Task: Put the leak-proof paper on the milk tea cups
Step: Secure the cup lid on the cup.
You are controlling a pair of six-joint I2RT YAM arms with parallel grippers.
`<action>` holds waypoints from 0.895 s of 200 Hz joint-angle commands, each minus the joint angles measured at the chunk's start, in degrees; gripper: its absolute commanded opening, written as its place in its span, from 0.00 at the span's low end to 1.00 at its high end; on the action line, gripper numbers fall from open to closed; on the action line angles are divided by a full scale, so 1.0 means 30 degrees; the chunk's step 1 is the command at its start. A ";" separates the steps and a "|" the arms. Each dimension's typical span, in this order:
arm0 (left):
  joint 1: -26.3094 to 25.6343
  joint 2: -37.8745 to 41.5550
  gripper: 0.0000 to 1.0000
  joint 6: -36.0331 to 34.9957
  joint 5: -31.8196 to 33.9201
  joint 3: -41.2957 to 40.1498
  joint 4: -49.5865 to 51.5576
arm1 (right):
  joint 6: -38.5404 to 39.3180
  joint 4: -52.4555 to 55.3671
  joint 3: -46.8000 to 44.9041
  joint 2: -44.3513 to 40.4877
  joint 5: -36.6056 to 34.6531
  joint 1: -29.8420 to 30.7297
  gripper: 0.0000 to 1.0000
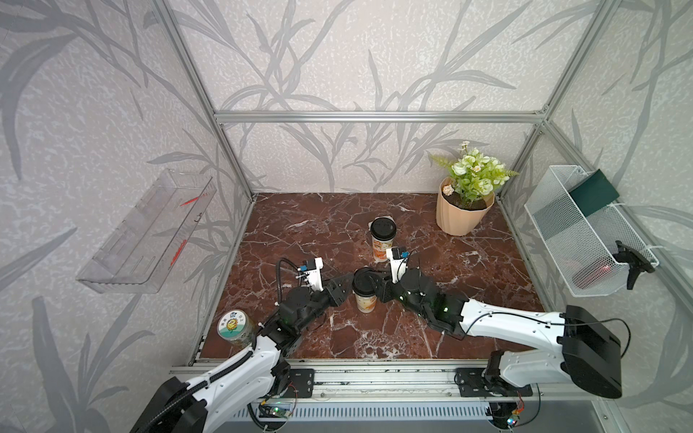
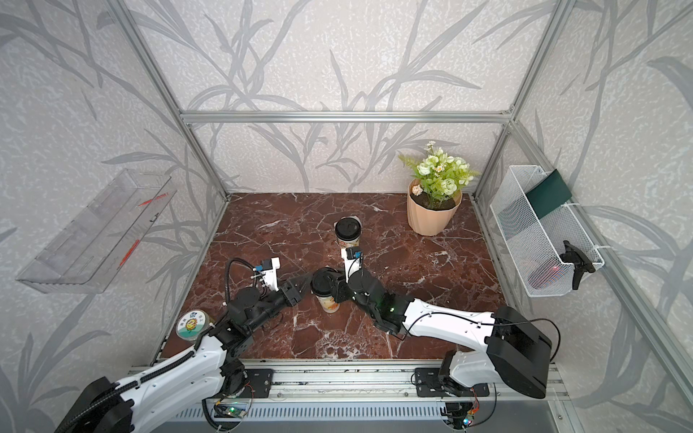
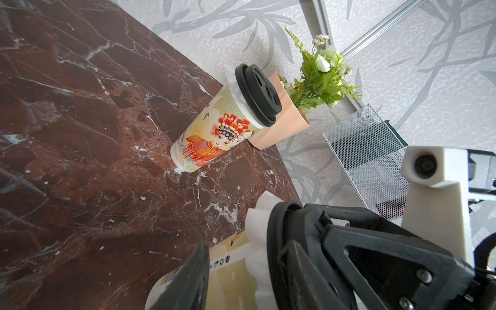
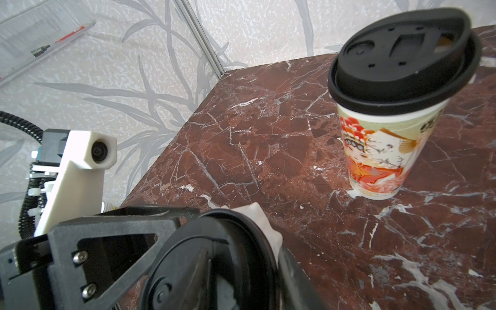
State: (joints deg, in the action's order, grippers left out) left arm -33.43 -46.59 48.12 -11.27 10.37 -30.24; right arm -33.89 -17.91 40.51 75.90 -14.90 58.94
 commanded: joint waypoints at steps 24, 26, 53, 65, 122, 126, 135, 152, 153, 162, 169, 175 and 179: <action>0.0170 0.1700 0.56 -0.3070 0.1620 0.3044 0.9571 | 0.2068 0.6150 0.1144 0.0066 -0.0374 -0.0656 0.45; 0.0190 0.1686 0.56 -0.3144 0.1618 0.3185 0.9638 | 0.2127 0.6206 0.1262 0.0070 -0.0354 -0.0689 0.45; 0.0390 0.0931 0.59 -0.4017 0.1389 0.5481 1.0280 | 0.2756 0.6588 0.2496 0.0159 -0.0090 -0.0762 0.46; 0.0398 0.0531 0.59 -0.4278 0.1303 0.6349 1.0554 | 0.2994 0.6824 0.3015 0.0216 -0.0008 -0.0767 0.47; 0.0508 0.0219 0.59 -0.4803 0.1135 0.7733 1.0998 | 0.3499 0.6909 0.4146 0.0449 0.0707 -0.0756 0.48; 0.0509 0.0266 0.59 -0.4818 0.1177 0.7756 1.1064 | 0.3485 0.6866 0.4176 0.0502 0.0812 -0.0751 0.48; 0.0522 0.0362 0.59 -0.4800 0.1182 0.7736 1.1131 | 0.3503 0.6824 0.4245 0.0606 0.0971 -0.0779 0.49; 0.0534 0.0555 0.60 -0.4816 0.1240 0.7590 1.1110 | 0.3459 0.6791 0.4409 0.0816 0.1283 -0.0763 0.50; 0.0536 0.0571 0.60 -0.4803 0.1238 0.7589 1.1122 | 0.3452 0.6791 0.4417 0.0840 0.1308 -0.0756 0.50; 0.0551 0.0643 0.60 -0.4818 0.1265 0.7560 1.1165 | 0.3379 0.6791 0.4538 0.0970 0.1551 -0.0760 0.50; 0.0557 0.0655 0.60 -0.4817 0.1310 0.7544 1.1182 | 0.3330 0.6714 0.4599 0.1034 0.1795 -0.0768 0.51; 0.0563 0.0675 0.60 -0.4819 0.1311 0.7507 1.1143 | 0.3306 0.6645 0.4644 0.1086 0.1977 -0.0754 0.51; 0.0567 0.0716 0.60 -0.4789 0.1298 0.7478 1.1128 | 0.3291 0.6626 0.4674 0.1122 0.2048 -0.0755 0.51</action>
State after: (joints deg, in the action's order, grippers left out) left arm -32.12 -45.54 34.46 -8.38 32.12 2.61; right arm -24.16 0.71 52.77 78.19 -11.20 56.73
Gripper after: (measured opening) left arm 0.599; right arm 0.508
